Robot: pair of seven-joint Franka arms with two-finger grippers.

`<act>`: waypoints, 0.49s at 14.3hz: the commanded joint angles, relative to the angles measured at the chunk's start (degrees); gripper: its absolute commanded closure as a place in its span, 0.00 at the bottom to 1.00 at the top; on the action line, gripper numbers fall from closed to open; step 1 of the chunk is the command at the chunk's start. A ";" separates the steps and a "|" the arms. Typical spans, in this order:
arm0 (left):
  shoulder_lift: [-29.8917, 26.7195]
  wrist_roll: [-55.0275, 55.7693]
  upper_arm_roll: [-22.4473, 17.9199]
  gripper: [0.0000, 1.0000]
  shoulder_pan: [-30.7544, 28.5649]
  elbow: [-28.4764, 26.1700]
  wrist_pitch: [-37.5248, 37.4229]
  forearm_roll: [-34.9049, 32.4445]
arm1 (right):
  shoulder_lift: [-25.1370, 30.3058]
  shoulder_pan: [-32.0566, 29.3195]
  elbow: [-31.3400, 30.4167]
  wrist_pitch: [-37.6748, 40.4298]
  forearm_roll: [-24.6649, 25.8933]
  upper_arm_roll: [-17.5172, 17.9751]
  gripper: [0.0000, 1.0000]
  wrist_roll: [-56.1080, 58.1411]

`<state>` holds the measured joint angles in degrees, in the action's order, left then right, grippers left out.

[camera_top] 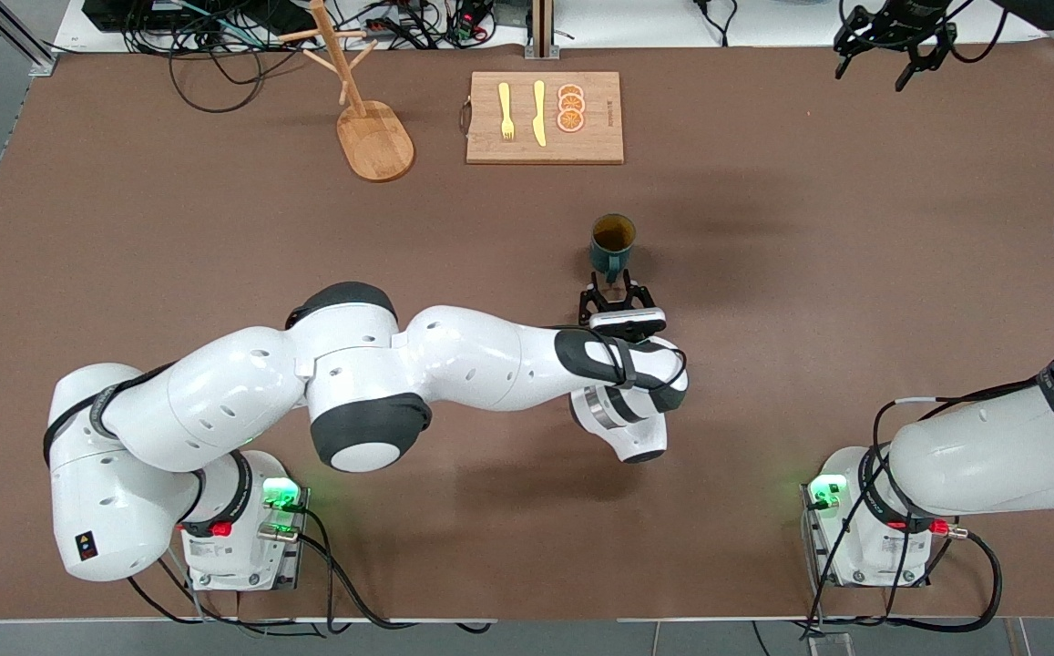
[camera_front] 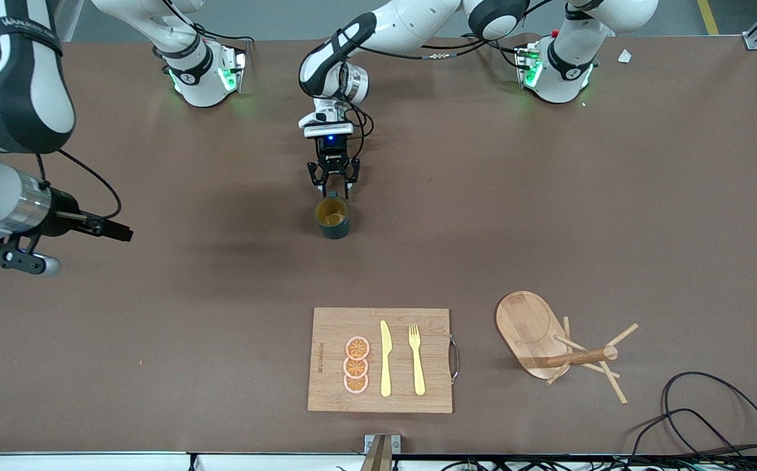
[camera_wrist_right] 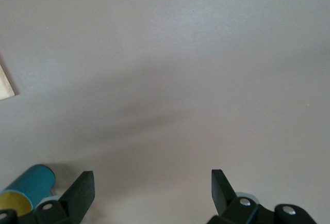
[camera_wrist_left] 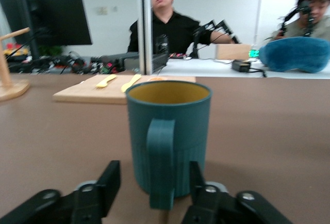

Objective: Transfer cup from left to right arm and place
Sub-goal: 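Open the left gripper and lift away while the right gripper reaches the mug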

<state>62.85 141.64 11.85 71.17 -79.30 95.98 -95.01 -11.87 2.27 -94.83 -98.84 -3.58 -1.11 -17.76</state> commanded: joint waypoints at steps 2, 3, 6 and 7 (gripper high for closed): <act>-6.85 -0.31 1.77 0.00 0.64 0.20 -0.88 11.65 | -1.49 0.02 -0.71 -2.49 -0.82 -0.04 0.00 -7.00; -9.39 -0.31 2.12 0.00 0.64 0.20 -0.88 15.95 | -1.49 -0.07 -0.71 -2.84 -0.99 -0.04 0.00 -9.38; -16.69 -1.53 2.21 0.00 -1.19 0.20 -0.45 24.49 | -1.66 -0.07 -0.71 -4.86 -2.05 -0.04 0.00 -13.26; -18.80 -4.15 2.30 0.00 -2.42 0.20 -0.44 26.78 | -1.93 0.02 -1.75 -5.65 -2.05 -0.04 0.00 -13.53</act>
<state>49.42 140.31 13.86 71.28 -77.03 95.28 -72.79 -14.09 2.44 -95.15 -103.11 -4.45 -1.26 -29.24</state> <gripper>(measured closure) 0.000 0.000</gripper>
